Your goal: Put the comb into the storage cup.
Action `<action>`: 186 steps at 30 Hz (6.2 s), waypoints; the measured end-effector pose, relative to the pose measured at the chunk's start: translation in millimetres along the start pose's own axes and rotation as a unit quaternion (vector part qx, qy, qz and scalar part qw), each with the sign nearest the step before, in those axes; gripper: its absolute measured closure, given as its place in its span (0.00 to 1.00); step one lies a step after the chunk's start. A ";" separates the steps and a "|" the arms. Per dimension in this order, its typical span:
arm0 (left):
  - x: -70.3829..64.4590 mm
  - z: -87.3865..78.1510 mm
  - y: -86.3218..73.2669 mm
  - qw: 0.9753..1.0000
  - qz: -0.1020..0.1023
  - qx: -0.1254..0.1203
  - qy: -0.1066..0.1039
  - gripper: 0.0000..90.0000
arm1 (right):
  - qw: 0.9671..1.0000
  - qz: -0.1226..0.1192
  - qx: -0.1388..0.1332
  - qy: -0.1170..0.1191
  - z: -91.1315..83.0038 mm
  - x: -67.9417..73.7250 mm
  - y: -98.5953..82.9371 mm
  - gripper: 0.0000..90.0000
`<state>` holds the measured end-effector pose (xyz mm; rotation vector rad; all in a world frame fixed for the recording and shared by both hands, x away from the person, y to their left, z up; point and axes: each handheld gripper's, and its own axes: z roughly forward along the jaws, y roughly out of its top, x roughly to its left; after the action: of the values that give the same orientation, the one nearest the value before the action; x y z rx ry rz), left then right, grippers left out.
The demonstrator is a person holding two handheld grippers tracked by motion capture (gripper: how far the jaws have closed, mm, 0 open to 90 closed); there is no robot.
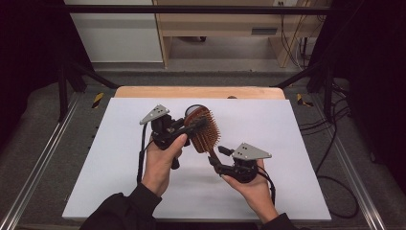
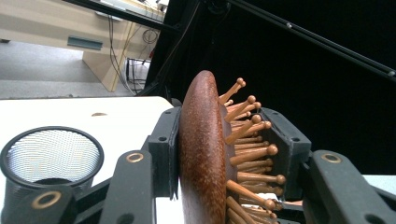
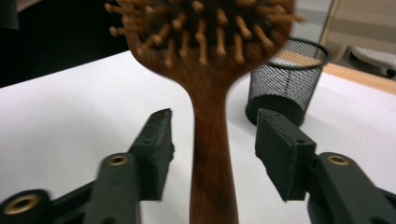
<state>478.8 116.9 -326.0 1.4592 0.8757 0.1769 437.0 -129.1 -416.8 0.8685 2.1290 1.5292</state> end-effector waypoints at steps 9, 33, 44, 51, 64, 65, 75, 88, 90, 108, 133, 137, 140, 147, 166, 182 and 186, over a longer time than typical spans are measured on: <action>6.1 -3.3 9.3 1.000 0.001 -0.011 0.010 0.58 | 0.998 0.000 -0.052 -0.024 -9.7 -16.2 -10.2 0.25; 16.0 5.7 41.4 0.999 0.011 -0.032 0.014 0.58 | 0.998 0.005 -0.020 -0.067 -61.4 -48.2 -44.3 0.04; 18.0 9.8 51.8 0.999 0.022 -0.032 0.024 0.58 | 0.995 0.006 -0.029 -0.092 -59.1 -55.5 -46.8 0.04; 17.1 12.6 57.9 0.999 0.030 -0.031 0.027 0.58 | 0.995 -0.006 -0.036 -0.097 -57.4 -54.0 -46.9 0.04; 16.0 13.8 71.4 0.998 0.047 -0.035 0.036 0.58 | 0.993 -0.007 -0.040 -0.107 -59.5 -55.9 -46.6 0.03; 15.7 14.0 72.2 0.998 0.048 -0.035 0.036 0.58 | 0.993 -0.006 -0.039 -0.107 -59.4 -55.7 -46.7 0.03; 16.3 25.1 89.1 0.996 0.073 -0.029 0.052 0.58 | 0.993 -0.009 -0.040 -0.109 -58.6 -54.2 -46.3 0.04; 21.2 27.1 106.0 0.995 0.073 -0.047 0.051 0.58 | 0.993 -0.015 -0.035 -0.113 -54.6 -53.8 -46.4 0.04; 23.3 28.4 108.3 0.995 0.067 -0.051 0.052 0.58 | 0.993 -0.019 -0.036 -0.113 -54.1 -53.6 -46.0 0.04; 34.2 35.7 116.6 0.992 0.069 -0.074 0.072 0.58 | 0.994 -0.025 -0.032 -0.104 -52.5 -52.3 -46.1 0.04; 46.4 36.6 116.0 0.991 0.059 -0.089 0.082 0.57 | 0.994 -0.031 -0.032 -0.103 -51.7 -51.6 -46.3 0.04; 49.1 35.5 115.7 0.990 0.061 -0.089 0.087 0.57 | 0.994 -0.031 -0.031 -0.104 -51.4 -51.8 -46.4 0.04; 50.3 36.5 113.4 0.990 0.062 -0.087 0.091 0.57 | 0.994 -0.031 -0.030 -0.104 -51.6 -51.4 -46.3 0.04; 54.9 42.9 108.1 0.989 0.075 -0.081 0.099 0.57 | 0.994 -0.032 -0.030 -0.104 -51.5 -51.2 -46.4 0.04; 81.3 59.1 92.0 0.988 0.070 -0.064 0.120 0.57 | 0.994 -0.032 -0.028 -0.101 -50.5 -51.3 -46.7 0.04; 83.6 69.1 77.7 0.990 0.065 -0.048 0.118 0.57 | 0.994 -0.033 -0.027 -0.100 -50.2 -50.6 -46.7 0.04; 83.0 69.8 73.9 0.989 0.071 -0.048 0.122 0.57 | 0.994 -0.032 -0.027 -0.100 -50.2 -50.7 -46.8 0.04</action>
<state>607.6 123.6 -301.7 1.4291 0.9460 0.5070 430.9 -208.9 -446.4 0.8852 1.9451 1.3983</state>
